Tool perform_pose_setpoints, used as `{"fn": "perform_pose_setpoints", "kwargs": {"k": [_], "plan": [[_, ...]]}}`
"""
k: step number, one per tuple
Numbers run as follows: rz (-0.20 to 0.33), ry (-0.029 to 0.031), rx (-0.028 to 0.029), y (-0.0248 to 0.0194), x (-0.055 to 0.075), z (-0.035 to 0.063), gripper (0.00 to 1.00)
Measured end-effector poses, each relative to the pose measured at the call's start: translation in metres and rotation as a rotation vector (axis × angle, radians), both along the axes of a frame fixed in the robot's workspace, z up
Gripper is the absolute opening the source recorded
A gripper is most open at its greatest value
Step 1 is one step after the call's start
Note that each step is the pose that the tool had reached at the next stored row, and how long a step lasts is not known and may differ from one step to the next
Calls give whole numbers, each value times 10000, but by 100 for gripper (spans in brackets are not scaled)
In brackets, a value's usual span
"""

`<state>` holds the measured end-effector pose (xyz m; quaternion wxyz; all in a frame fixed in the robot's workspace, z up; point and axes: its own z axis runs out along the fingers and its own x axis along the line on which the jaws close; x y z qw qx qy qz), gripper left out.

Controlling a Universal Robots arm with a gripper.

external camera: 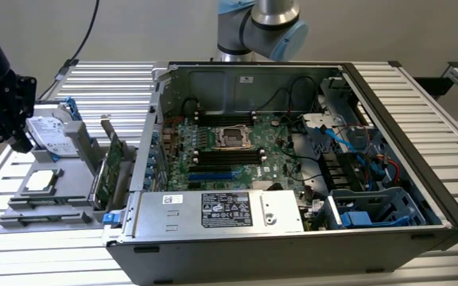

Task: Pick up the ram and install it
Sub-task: 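Pick up the ram and move it above insertion slot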

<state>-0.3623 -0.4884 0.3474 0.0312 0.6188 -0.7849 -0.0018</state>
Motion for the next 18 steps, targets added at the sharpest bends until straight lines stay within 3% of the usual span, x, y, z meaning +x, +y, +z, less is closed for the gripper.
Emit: {"fn": "perform_pose_setpoints", "kwargs": {"k": [14, 18], "plan": [[2542, 1, -2, 0, -1, -10, 11], [2691, 1, -13, 0, -8, -11, 12]]}}
